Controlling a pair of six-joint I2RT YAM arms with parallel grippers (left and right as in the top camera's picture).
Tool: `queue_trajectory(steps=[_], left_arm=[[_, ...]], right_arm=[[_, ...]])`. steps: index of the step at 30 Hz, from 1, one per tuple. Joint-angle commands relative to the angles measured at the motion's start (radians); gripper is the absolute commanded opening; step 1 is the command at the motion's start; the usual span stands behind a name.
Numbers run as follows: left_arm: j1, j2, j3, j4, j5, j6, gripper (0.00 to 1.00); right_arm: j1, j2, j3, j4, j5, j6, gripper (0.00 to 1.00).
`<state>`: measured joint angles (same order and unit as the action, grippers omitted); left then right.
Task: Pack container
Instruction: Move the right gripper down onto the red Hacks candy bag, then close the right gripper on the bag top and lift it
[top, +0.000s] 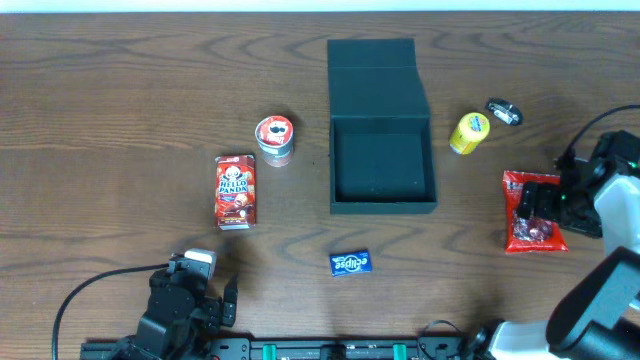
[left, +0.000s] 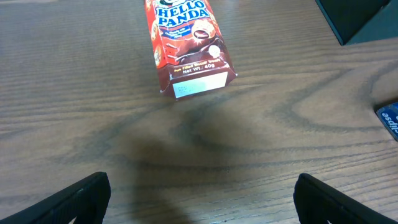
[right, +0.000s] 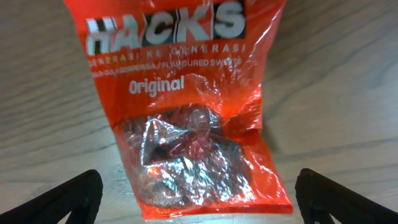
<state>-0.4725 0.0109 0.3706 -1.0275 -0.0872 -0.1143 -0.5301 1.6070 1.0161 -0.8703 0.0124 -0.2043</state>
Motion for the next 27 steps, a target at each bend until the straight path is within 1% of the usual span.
queue_trajectory(steps=[1,15,21,22,27], left_arm=[[0.003,-0.007,-0.027,-0.037,-0.01,-0.013,0.95],[0.003,-0.007,-0.027,-0.038,-0.01,-0.013,0.95],[0.003,-0.007,-0.027,-0.038,-0.009,-0.013,0.95],[0.003,-0.007,-0.027,-0.037,-0.01,-0.013,0.95],[0.003,-0.007,-0.027,-0.038,-0.009,-0.013,0.95]], right_arm=[[-0.004,0.038,0.013,0.008,-0.022,-0.013,0.99],[-0.004,0.121,0.013,0.04,-0.026,-0.001,0.99],[-0.004,0.123,0.013,0.042,-0.033,-0.002,0.99],[-0.004,0.123,0.013,0.042,-0.033,-0.001,0.98],[-0.005,0.123,0.014,0.045,-0.032,0.011,0.84]])
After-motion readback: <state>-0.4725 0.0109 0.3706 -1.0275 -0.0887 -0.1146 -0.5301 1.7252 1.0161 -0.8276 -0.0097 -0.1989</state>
